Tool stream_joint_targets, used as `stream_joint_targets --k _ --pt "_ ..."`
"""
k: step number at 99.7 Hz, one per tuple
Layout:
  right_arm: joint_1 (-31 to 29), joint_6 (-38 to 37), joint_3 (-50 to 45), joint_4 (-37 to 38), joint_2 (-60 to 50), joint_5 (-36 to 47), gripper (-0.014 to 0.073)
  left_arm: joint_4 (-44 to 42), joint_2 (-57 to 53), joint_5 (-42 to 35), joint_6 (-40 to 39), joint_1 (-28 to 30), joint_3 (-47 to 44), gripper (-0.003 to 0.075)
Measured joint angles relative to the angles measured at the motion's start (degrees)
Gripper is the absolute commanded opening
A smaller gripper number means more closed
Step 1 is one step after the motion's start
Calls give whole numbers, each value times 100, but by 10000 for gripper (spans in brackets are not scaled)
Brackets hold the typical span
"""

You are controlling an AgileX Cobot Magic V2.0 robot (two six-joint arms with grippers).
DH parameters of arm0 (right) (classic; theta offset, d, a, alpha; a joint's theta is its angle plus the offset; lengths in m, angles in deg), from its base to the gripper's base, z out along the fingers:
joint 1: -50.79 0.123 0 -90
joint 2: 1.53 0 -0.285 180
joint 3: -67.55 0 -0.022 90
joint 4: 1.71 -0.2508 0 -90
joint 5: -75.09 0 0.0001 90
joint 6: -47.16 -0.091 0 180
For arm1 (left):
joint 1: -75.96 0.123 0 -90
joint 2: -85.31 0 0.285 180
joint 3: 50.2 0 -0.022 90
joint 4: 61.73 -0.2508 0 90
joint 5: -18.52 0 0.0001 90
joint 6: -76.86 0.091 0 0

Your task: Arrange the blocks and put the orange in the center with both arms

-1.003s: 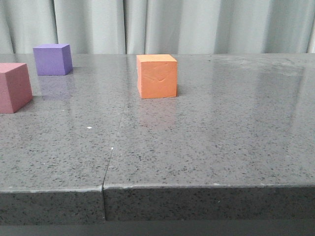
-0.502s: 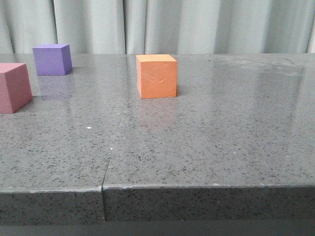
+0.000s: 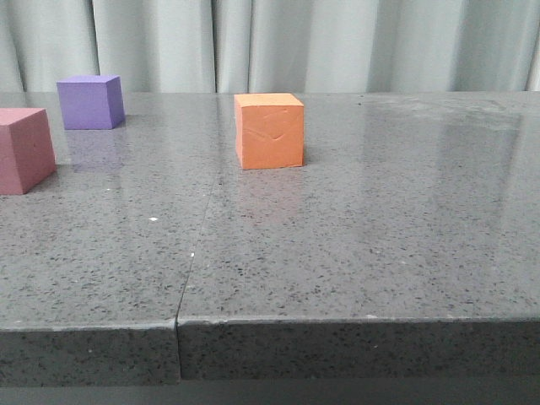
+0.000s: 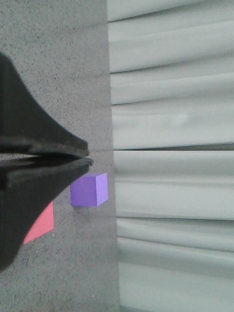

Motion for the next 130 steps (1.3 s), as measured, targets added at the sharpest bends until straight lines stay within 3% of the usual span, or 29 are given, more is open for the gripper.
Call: stream_joint_targets --k 44,55,70,77,81,109,130 --pt "0 0 0 0 0 0 -67 65 2479 1967 0 0 2151 5" --pt "0 0 0 0 0 0 -67 151 2927 2162 0 0 2460 160" --pt "0 0 0 0 0 0 -67 190 3309 2174 71 0 2667 533" --pt "0 0 0 0 0 0 -67 205 3415 2125 150 0 2716 676" --pt "0 0 0 0 0 0 -67 227 3469 2085 162 0 2748 719" --pt "0 0 0 0 0 0 -67 730 3928 1797 246 0 2861 655" --pt "0 0 0 0 0 0 -67 1760 4484 1922 1417 0 3238 620"
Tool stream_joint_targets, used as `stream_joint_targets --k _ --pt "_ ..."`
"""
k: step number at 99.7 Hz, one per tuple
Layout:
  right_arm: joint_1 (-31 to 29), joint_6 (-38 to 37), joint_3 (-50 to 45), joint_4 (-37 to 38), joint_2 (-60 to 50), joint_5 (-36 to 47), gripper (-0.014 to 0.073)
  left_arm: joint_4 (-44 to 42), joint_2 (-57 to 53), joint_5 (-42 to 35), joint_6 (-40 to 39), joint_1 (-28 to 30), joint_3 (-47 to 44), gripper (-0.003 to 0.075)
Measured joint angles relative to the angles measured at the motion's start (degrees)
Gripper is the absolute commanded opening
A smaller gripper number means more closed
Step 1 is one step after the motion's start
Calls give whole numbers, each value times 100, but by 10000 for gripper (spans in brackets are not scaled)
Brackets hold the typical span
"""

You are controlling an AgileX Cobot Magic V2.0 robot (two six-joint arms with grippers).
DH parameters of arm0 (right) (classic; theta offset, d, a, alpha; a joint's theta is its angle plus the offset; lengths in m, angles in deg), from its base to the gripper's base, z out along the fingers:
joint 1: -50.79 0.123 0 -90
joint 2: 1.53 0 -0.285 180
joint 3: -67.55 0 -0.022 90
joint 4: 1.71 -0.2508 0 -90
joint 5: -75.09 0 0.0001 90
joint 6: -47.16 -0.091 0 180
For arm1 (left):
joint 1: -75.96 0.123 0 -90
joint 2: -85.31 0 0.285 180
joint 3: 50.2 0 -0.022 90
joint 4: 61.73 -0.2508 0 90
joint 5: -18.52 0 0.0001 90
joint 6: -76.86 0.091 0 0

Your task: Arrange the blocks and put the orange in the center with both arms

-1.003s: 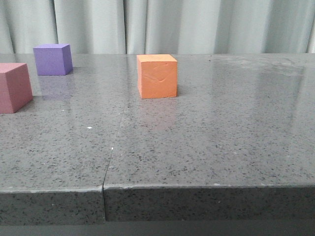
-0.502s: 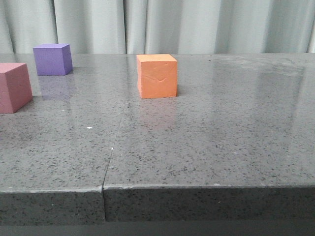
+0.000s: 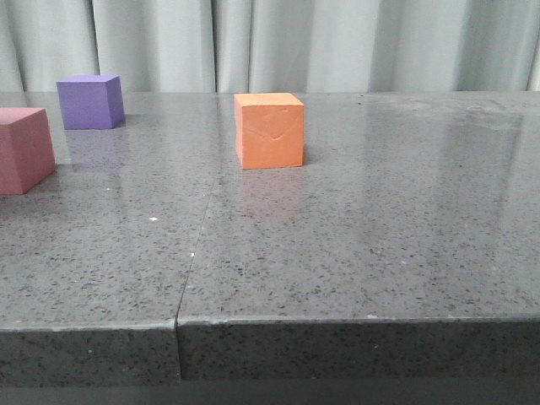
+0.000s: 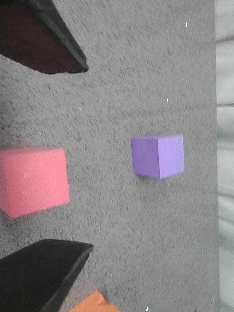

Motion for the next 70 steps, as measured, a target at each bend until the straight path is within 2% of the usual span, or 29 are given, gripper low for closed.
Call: stream_joint_targets --k 29,61,70 --pt "0 0 0 0 0 0 -67 2211 998 1014 2780 0 933 617" --pt "0 0 0 0 0 0 -67 3272 2238 2760 4496 -10 2425 617" --pt "0 0 0 0 0 0 -67 3345 2544 3091 4921 -128 2833 617"
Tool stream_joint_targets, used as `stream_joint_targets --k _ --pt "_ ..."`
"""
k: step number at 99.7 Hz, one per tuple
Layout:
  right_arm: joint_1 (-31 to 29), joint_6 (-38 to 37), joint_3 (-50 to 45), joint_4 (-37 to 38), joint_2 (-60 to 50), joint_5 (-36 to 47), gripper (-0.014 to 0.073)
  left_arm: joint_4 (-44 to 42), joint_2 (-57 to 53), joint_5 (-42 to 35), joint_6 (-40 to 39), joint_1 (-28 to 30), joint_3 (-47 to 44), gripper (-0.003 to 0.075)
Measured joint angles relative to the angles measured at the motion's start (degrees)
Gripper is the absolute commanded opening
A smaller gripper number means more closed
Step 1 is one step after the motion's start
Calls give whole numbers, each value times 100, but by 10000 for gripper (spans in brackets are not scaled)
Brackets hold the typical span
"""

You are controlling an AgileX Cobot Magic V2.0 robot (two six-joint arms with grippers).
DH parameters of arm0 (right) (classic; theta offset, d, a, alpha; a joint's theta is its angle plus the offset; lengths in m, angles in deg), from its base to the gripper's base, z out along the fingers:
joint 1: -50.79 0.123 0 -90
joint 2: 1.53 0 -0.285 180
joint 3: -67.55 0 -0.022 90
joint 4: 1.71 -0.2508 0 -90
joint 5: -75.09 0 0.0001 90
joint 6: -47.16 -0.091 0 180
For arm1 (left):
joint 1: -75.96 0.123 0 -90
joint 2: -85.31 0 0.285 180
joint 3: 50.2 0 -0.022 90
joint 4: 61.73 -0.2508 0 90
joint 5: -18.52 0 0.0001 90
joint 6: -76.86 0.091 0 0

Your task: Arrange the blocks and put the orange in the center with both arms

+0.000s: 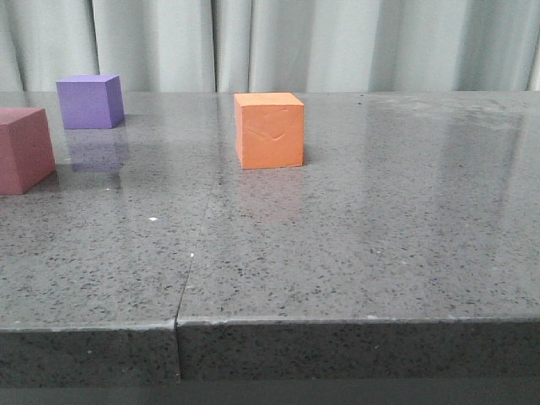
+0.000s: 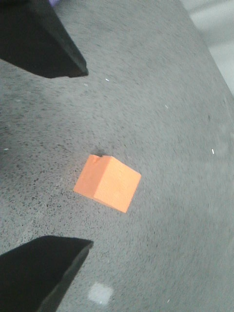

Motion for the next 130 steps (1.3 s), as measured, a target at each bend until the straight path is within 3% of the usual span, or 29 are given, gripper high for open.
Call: stream_joint_targets --k 34,76,130 --pt "0 0 0 0 0 0 -67 -933 1068 170 382 -1099 960 617" --pt "0 0 0 0 0 0 -67 -1565 2211 -338 187 -2117 1663 617" --pt "0 0 0 0 0 0 -67 -1965 2931 -826 -169 -2291 1792 617"
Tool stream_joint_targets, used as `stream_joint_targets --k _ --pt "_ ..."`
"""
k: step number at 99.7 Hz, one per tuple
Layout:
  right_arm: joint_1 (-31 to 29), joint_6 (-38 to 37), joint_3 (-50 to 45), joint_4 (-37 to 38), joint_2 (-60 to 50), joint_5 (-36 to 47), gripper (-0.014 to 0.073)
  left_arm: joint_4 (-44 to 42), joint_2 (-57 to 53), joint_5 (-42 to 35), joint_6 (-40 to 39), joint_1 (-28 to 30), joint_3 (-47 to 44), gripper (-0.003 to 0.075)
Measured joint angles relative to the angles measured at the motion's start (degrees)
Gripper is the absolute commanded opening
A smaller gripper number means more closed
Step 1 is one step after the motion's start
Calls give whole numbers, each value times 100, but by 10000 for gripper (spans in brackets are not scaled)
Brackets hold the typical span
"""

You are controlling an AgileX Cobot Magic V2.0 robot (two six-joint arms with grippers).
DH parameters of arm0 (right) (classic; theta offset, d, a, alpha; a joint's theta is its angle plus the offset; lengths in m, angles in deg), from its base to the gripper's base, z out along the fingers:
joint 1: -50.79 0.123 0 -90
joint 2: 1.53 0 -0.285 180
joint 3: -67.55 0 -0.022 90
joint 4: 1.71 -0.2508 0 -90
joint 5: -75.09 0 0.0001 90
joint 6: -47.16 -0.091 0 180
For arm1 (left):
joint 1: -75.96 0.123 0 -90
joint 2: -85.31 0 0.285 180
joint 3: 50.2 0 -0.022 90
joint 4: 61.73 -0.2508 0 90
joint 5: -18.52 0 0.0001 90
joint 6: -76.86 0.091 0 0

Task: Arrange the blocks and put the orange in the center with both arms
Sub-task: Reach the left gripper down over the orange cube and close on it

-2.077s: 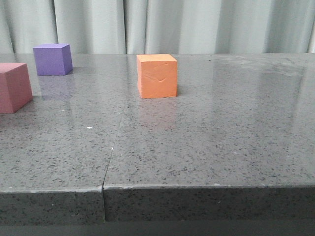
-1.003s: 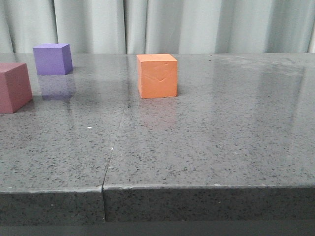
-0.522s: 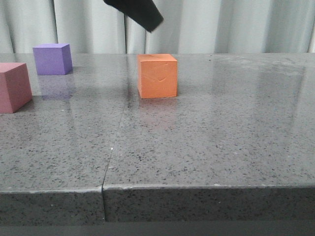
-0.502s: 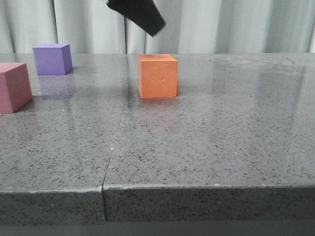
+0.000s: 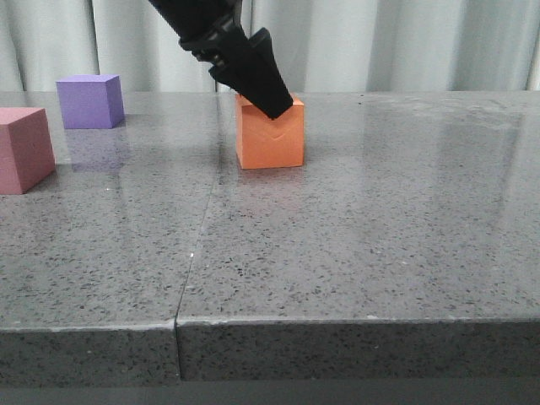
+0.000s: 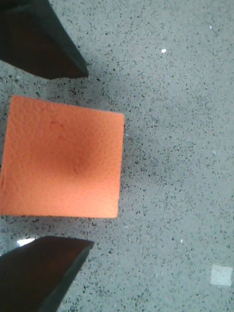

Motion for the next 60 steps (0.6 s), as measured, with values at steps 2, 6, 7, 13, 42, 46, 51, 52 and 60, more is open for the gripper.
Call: stream_joint_targets --k 2,6,7,13,42,46,51,52,60 --pt "0 0 0 0 0 0 -67 0 13 -2 0 0 0 617" --pt "0 0 0 0 0 0 -67 0 51 -15 0 0 0 617" --pt "0 0 0 0 0 0 -67 0 66 -15 0 0 0 617" --pt "0 3 0 0 0 0 -67 0 123 -28 0 0 0 617" --pt "0 3 0 0 0 0 -67 -12 279 -73 -9 0 0 617" --pt "0 3 0 0 0 0 -67 -23 279 -73 -9 0 0 616" --pt "0 3 0 0 0 0 -67 -35 279 -73 -9 0 0 608" --pt "0 3 0 0 0 0 -67 -35 279 -73 -9 0 0 601" --pt "0 3 0 0 0 0 -67 -35 279 -73 -9 0 0 545"
